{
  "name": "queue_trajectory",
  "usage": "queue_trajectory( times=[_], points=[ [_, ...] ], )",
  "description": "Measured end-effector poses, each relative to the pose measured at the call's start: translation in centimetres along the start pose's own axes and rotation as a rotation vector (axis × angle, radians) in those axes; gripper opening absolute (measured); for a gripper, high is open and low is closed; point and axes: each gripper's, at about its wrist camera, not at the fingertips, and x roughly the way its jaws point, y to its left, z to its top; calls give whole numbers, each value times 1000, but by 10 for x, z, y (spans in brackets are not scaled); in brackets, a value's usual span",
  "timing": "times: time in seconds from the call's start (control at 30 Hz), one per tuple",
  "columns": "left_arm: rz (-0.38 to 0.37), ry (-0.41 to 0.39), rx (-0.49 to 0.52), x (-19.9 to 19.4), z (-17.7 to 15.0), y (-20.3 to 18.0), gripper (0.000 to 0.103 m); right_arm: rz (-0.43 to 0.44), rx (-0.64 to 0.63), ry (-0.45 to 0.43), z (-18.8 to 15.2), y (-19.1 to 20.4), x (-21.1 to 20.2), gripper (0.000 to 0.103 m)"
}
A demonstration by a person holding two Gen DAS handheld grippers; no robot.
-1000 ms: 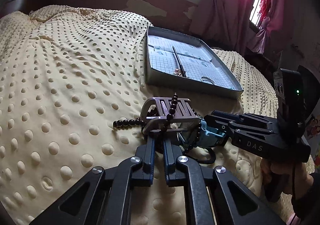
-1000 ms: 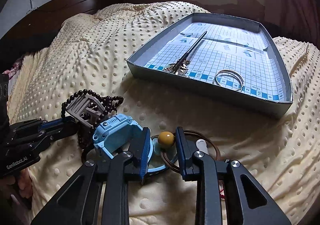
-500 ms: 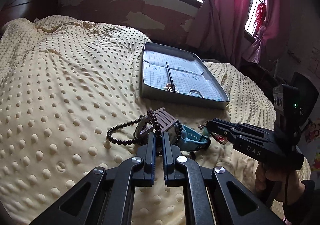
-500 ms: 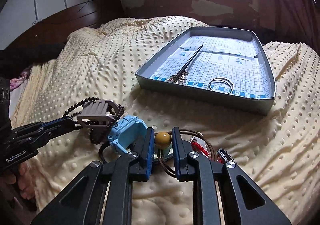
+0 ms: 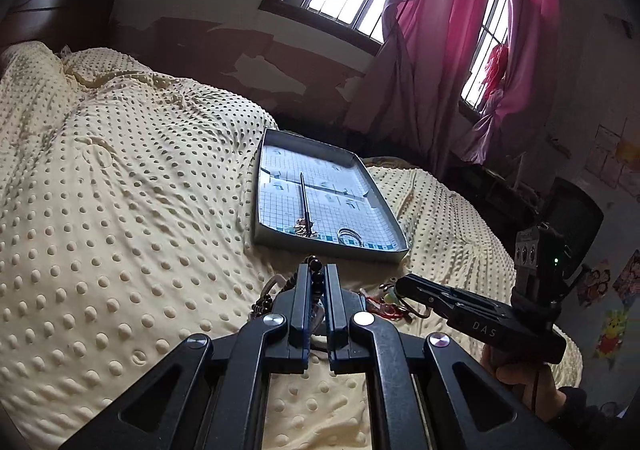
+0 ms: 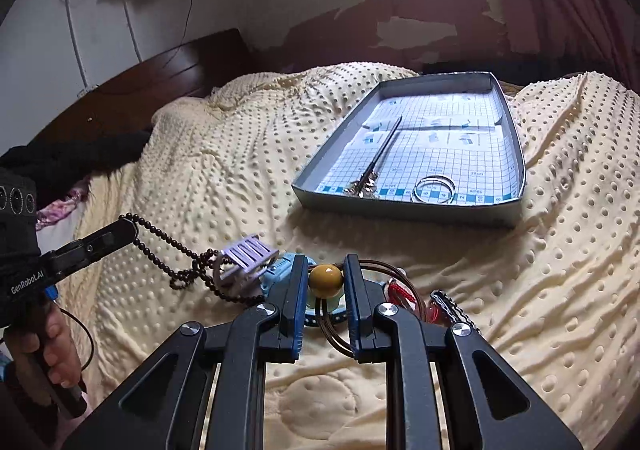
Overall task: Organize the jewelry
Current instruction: 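Carry the bead bracelet and brown cord into the tray with both tools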
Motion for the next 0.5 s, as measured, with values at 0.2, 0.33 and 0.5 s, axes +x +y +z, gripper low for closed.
queue_trajectory(
  times=[0.2, 0.33, 0.5],
  points=[
    [19, 0, 31, -12, 25, -17, 6, 32, 2, -34, 2, 2, -14, 16],
    [45, -19, 75, -22, 42, -35, 6, 53, 20, -59, 6, -1, -23, 16],
    [48, -35, 96, -34, 56, -54, 6, 77, 37, -98, 10, -3, -37, 16]
  ],
)
